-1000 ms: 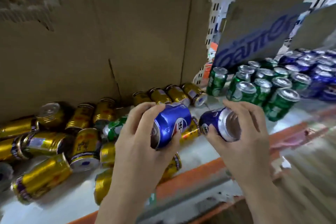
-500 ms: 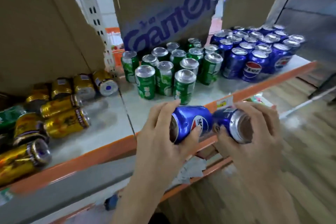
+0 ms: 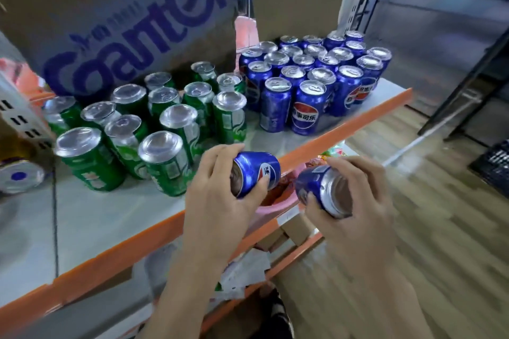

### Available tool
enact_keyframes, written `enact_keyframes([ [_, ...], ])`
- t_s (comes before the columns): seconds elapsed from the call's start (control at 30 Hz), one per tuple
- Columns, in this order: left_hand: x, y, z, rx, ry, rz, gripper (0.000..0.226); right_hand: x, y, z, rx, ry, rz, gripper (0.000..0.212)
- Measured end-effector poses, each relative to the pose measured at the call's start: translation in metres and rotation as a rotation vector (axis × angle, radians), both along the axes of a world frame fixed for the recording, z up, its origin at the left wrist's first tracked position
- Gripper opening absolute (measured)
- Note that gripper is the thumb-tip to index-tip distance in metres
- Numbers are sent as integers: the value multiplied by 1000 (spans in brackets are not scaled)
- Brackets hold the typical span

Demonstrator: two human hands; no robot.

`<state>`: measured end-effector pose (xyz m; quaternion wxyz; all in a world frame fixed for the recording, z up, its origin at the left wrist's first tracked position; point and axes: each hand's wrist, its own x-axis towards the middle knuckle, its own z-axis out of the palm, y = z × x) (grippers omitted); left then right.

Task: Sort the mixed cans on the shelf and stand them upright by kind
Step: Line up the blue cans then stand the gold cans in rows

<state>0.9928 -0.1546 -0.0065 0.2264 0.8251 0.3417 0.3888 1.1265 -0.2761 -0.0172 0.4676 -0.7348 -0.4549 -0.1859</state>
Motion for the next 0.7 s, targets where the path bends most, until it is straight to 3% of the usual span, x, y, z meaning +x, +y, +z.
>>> enact_keyframes([
  [0.17,68,30,-3,-43,15,28,46,65,34,5,-7,-37,17,42],
  [0.5,160,67,-18,73,194,35,45,175,92,3,-97,23,3,45],
  [0.7,183,73,-27,118,124,130,41,213,103,-1,-157,97,-30,49],
])
